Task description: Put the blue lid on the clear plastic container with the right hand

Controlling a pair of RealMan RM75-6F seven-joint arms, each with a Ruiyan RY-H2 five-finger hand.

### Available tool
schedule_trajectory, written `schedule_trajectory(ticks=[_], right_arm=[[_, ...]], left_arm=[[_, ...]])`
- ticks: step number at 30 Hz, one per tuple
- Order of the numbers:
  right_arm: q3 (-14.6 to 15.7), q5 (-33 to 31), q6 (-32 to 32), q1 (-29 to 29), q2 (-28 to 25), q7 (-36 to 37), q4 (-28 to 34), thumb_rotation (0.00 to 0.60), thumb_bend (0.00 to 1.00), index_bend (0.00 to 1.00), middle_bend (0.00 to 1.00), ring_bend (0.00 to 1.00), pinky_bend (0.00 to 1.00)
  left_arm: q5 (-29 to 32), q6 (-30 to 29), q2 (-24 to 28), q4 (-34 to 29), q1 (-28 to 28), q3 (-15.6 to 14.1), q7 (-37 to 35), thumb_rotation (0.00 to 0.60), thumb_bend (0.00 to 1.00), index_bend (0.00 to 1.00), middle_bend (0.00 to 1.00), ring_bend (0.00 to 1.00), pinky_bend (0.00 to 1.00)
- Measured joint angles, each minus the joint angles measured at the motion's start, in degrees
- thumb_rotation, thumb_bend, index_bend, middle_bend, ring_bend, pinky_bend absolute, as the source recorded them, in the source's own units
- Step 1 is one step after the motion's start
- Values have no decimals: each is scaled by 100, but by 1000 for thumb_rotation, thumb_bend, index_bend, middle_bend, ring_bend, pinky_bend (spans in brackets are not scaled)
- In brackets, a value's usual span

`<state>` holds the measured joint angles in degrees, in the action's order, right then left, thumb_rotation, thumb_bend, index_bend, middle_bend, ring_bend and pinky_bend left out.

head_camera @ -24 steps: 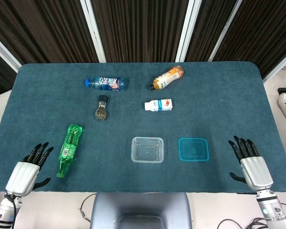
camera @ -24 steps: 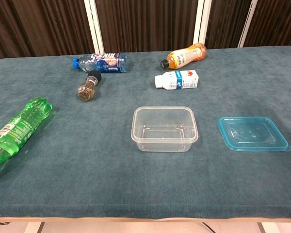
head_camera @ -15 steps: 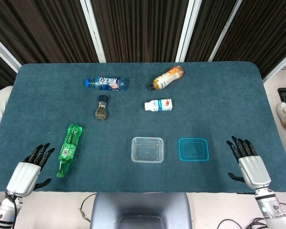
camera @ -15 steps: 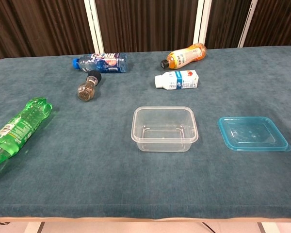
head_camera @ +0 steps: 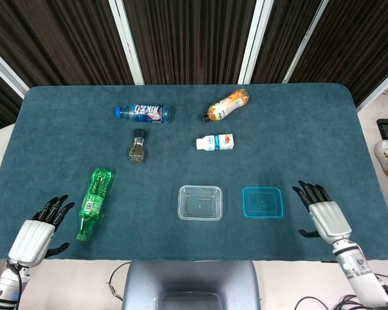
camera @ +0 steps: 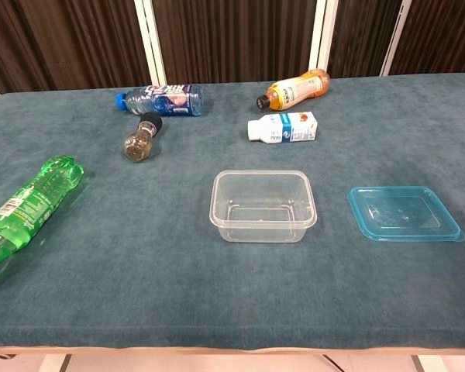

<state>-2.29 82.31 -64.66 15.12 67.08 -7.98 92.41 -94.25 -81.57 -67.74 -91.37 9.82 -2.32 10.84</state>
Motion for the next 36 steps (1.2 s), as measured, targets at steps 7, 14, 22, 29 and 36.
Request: schedule_trajectory(ticks=[7, 14, 22, 29, 36], right_arm=[[-154, -501, 637, 481, 111, -543, 72, 600, 106, 0, 68, 107, 163], [-298, -1590, 1402, 1004, 345, -1223, 48, 600, 108, 0, 95, 127, 166], [-340, -2298, 1681, 1450, 747, -1718, -276, 600, 109, 0, 115, 141, 169], [-258, -2473, 1865, 1664, 1038, -1738, -574, 600, 110, 9, 117, 144, 171], [-191, -2557, 1915, 1789, 1234, -1657, -763, 600, 110, 26, 128, 161, 183]], left_arm=[[1, 47, 24, -40, 22, -19, 2, 600, 305, 149, 47, 82, 427], [1, 75, 43, -64, 27, -33, -3, 600, 305, 151, 48, 84, 427], [6, 116, 48, -90, 37, -45, 36, 600, 305, 151, 49, 86, 428], [-12, 151, 54, -102, 54, -61, 43, 600, 305, 152, 49, 89, 428], [-22, 135, 61, -105, 49, -65, 23, 600, 305, 152, 49, 89, 428]])
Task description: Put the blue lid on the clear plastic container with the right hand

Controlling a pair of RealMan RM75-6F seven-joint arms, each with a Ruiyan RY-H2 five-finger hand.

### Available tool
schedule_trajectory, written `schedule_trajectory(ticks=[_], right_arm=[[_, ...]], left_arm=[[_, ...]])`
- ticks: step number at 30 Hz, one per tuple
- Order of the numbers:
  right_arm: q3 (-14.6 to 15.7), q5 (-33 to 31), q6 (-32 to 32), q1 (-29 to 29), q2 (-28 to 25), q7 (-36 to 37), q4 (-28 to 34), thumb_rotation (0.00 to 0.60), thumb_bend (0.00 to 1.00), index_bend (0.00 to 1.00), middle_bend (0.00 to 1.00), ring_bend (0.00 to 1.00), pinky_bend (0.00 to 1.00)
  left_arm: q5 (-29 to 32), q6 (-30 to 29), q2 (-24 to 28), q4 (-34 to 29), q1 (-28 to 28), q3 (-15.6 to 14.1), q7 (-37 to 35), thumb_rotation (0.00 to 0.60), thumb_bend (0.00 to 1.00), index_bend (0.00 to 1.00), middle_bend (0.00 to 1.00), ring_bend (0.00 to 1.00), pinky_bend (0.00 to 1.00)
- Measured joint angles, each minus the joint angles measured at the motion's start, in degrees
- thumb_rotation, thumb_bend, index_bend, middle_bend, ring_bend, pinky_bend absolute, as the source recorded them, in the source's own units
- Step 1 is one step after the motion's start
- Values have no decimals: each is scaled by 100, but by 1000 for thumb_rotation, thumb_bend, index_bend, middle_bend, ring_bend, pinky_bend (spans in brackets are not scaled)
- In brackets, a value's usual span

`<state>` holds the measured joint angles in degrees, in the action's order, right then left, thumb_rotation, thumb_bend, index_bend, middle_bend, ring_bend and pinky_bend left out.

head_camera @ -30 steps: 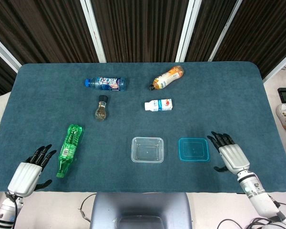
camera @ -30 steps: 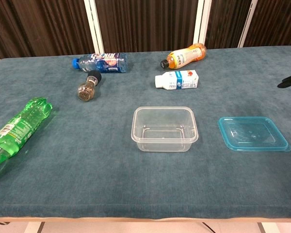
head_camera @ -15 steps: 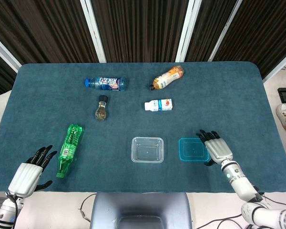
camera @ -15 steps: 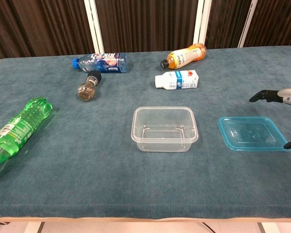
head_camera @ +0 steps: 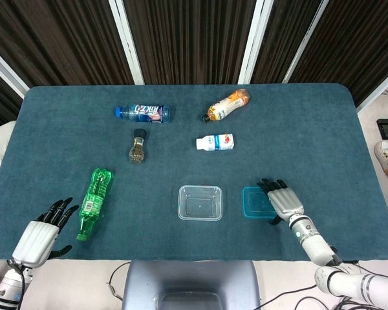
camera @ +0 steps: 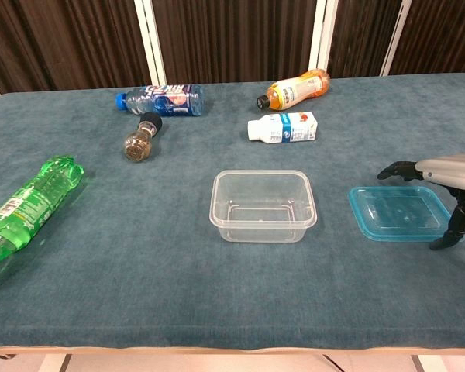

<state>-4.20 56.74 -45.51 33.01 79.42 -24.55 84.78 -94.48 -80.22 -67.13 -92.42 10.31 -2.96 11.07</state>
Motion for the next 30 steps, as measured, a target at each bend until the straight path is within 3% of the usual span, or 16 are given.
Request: schedule_trajectory(ticks=[7, 12, 16, 18, 22, 25, 30], right_arm=[[31, -119, 112, 127, 163, 76, -188, 600, 110, 35, 140, 177, 192], [53, -151, 181, 202, 265, 175, -306, 600, 113, 92, 208, 302, 301], [103, -99, 192, 218, 269, 247, -315, 600, 145, 231, 327, 448, 422], [119, -66, 152, 212, 267, 268, -317, 600, 209, 357, 416, 562, 522], [153, 18, 31, 183, 253, 301, -316, 600, 294, 505, 526, 679, 612], [156, 118, -132, 131, 237, 360, -295, 600, 344, 580, 588, 738, 650], [151, 386, -529, -30, 120, 539, -124, 600, 368, 614, 622, 771, 668]], left_arm=[[0, 32, -5, -9, 11, -8, 40, 600, 305, 152, 50, 90, 428], [14, 33, 0, -13, 10, -4, 29, 600, 305, 152, 49, 91, 428], [8, 27, 6, -14, 7, -9, 22, 600, 305, 153, 49, 91, 428], [7, 34, 4, -10, 11, -9, 22, 600, 304, 152, 49, 92, 428], [22, 55, 7, -22, 13, -12, 32, 600, 306, 153, 49, 96, 428], [33, 68, 13, -33, 17, -13, 34, 600, 306, 152, 49, 98, 429], [55, 86, 17, -45, 19, -12, 37, 600, 306, 152, 48, 97, 429]])
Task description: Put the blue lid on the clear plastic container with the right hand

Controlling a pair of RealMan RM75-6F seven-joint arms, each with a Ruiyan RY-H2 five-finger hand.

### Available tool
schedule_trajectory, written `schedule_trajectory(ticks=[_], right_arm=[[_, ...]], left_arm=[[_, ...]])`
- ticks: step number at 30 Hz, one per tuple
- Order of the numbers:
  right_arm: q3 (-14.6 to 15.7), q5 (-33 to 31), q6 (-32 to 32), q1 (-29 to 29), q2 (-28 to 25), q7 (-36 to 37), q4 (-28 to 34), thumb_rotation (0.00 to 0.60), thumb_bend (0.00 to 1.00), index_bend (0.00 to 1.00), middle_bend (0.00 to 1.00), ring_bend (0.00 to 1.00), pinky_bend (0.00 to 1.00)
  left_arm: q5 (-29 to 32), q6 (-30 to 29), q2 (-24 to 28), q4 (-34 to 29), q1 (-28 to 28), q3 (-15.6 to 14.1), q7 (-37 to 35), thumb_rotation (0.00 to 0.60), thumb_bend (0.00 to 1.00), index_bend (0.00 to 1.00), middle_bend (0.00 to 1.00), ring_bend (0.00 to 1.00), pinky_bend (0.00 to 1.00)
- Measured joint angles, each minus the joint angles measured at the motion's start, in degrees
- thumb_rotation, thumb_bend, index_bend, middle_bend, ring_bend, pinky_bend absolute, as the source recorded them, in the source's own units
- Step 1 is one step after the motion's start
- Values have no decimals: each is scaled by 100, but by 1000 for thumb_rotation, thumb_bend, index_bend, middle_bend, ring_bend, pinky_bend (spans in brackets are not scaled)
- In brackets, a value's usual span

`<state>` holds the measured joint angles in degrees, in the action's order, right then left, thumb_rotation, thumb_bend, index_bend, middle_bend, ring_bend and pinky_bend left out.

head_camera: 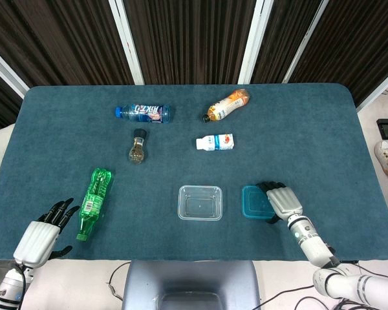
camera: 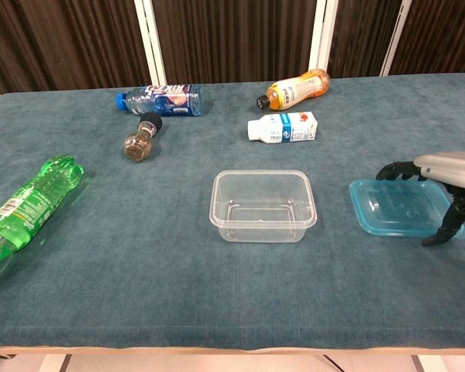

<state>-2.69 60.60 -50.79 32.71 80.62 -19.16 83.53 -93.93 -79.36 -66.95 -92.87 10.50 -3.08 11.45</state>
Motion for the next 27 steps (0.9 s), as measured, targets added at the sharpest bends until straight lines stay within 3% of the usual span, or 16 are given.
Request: schedule_trajectory(ticks=[9, 17, 27], right_arm=[[31, 701, -1010, -438, -429, 237, 729, 600, 368, 616, 624, 773, 674], [-35, 1200, -1203, -476, -643, 359, 1433, 600, 367, 612, 624, 758, 660], [-327, 588, -867, -73, -248, -374, 1799, 600, 365, 586, 624, 729, 646]], left_arm=[[44, 70, -8, -21, 22, 3, 55, 600, 306, 153, 49, 98, 429], [100, 175, -15, -50, 57, -1, 137, 600, 306, 153, 49, 99, 430], [178, 169, 36, -84, 46, 19, 49, 600, 307, 152, 48, 99, 433]])
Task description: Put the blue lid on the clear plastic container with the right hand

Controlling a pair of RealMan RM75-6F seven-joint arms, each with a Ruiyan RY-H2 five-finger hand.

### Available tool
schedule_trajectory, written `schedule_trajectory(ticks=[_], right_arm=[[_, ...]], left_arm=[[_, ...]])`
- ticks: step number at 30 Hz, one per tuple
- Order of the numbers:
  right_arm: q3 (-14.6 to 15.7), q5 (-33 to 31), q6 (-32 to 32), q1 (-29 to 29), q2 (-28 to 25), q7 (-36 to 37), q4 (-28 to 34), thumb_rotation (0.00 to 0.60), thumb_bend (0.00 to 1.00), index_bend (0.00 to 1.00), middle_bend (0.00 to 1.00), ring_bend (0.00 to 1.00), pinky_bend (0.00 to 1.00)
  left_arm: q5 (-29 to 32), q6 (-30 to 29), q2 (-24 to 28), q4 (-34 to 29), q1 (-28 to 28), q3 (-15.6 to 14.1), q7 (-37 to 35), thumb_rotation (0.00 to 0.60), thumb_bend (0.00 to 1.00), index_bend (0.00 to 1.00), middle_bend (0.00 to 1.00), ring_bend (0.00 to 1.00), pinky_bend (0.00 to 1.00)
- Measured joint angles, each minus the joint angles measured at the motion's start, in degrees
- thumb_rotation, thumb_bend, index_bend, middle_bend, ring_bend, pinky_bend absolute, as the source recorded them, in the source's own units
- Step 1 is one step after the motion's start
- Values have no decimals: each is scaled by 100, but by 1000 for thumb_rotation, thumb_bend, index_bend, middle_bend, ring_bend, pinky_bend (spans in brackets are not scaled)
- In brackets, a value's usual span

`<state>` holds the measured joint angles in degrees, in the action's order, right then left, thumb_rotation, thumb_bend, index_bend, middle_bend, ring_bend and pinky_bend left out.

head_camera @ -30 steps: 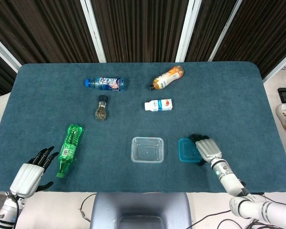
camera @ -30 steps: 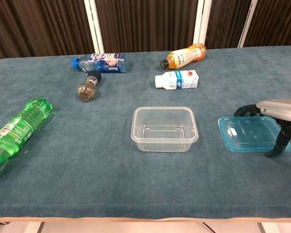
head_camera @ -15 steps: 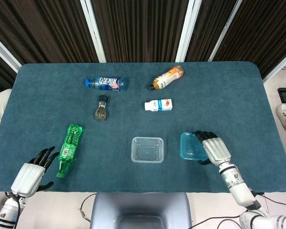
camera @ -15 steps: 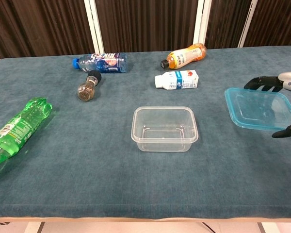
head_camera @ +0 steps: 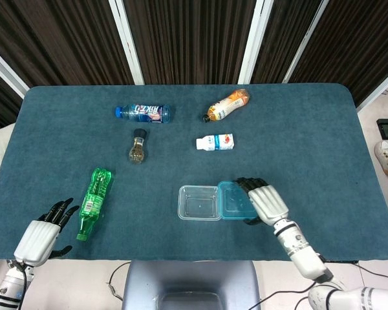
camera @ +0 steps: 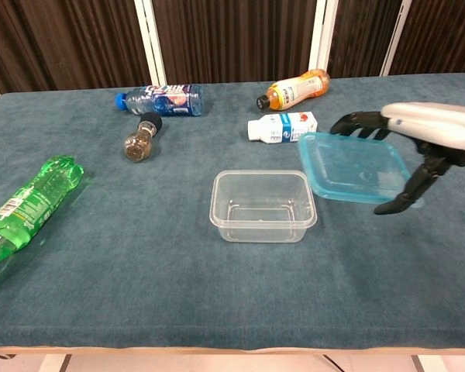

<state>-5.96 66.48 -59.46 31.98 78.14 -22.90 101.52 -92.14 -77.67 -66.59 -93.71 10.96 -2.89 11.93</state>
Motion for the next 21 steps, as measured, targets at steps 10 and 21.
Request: schedule_trajectory(ticks=[10, 21], right_arm=[[-206, -602, 88, 414, 586, -823, 90, 600, 359, 562, 624, 698, 624], [-362, -1468, -315, 969, 1402, -1999, 145, 600, 357, 436, 556, 606, 588]], left_arm=[[13, -8, 58, -22, -8, -6, -110, 600, 307, 153, 50, 100, 434], [-15, -8, 97, -35, -8, -28, -187, 600, 307, 153, 50, 101, 436]])
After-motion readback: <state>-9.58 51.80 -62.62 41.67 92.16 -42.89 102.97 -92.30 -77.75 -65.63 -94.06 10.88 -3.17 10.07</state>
